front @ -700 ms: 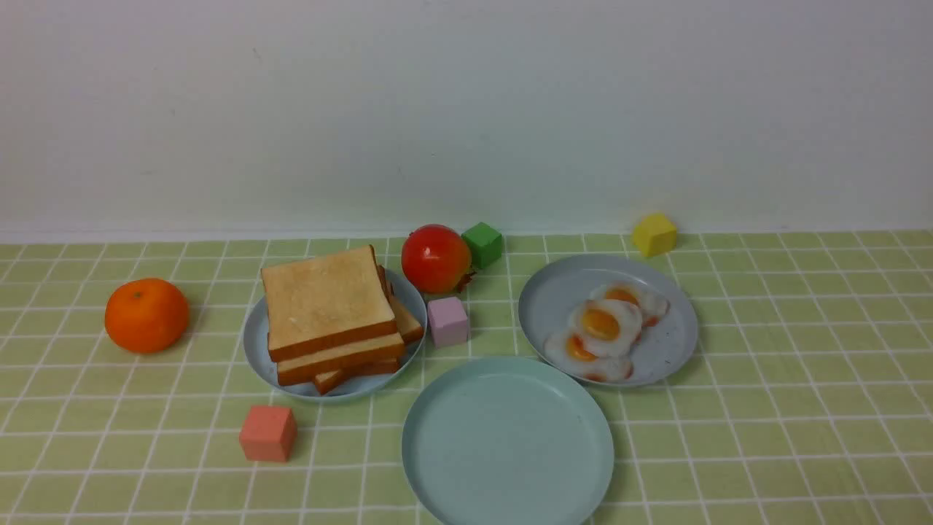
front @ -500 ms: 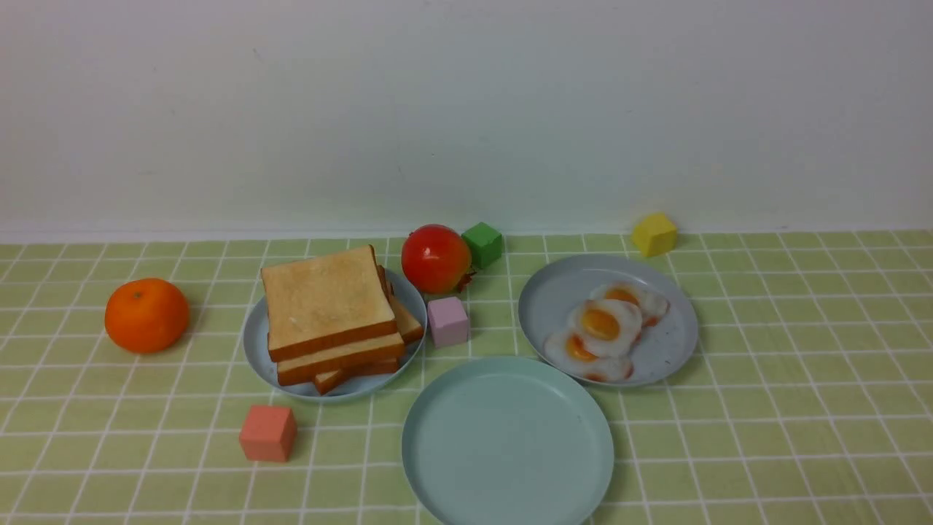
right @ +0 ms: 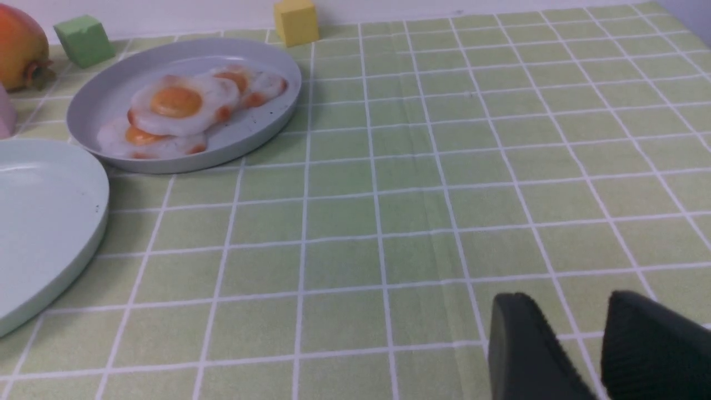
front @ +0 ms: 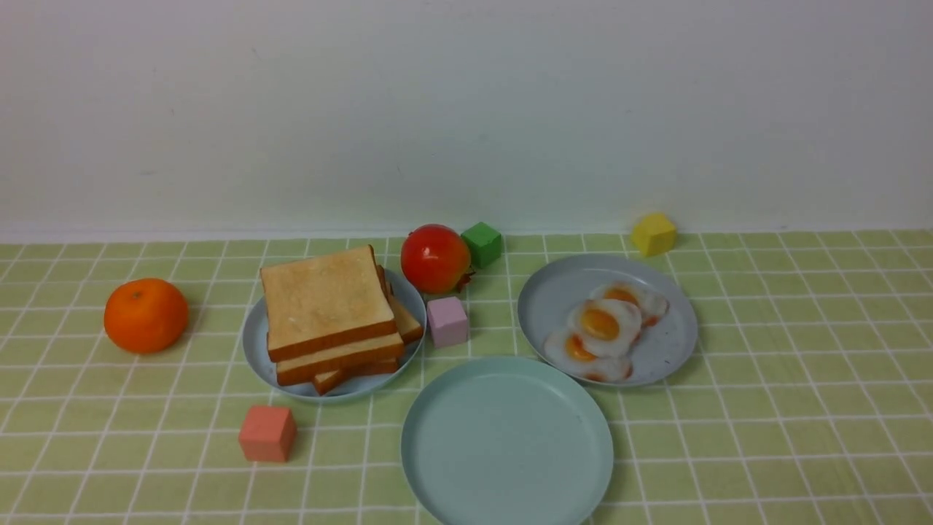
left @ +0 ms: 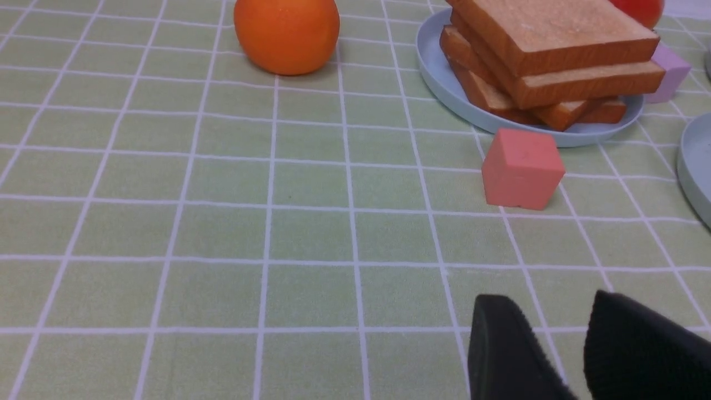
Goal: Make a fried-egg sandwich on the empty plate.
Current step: Use the left arm to grab a slice of bread
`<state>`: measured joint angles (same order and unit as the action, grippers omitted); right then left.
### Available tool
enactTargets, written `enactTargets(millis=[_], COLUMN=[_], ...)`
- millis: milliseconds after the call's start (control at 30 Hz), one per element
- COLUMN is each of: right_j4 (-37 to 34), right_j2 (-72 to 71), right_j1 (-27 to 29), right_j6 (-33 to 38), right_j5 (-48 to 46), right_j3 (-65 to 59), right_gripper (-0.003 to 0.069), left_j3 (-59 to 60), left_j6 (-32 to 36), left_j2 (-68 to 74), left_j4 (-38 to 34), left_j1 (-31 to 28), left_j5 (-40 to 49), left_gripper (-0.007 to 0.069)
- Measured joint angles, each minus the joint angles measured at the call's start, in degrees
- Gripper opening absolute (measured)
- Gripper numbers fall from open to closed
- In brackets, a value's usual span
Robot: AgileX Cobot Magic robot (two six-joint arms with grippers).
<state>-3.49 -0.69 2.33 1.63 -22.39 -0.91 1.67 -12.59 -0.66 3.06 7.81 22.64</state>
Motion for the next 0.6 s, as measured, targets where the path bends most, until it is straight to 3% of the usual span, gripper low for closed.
enactTargets(millis=[300,600], right_j4=[0.0,0.1], right_j2=[0.0,0.0], right_j1=[0.0,0.0], right_j6=[0.0,0.0], right_j5=[0.0,0.1], right_j3=[0.0,0.0], right_gripper=[0.0241,0.0241], left_j3=[0.0,0.0], left_j6=[0.4,1.6], left_j2=[0.0,0.0], left_j4=[1.2,11.6], left_j1=[0.0,0.0], left_j5=[0.1,0.0], left_gripper=[0.0238,0.0238])
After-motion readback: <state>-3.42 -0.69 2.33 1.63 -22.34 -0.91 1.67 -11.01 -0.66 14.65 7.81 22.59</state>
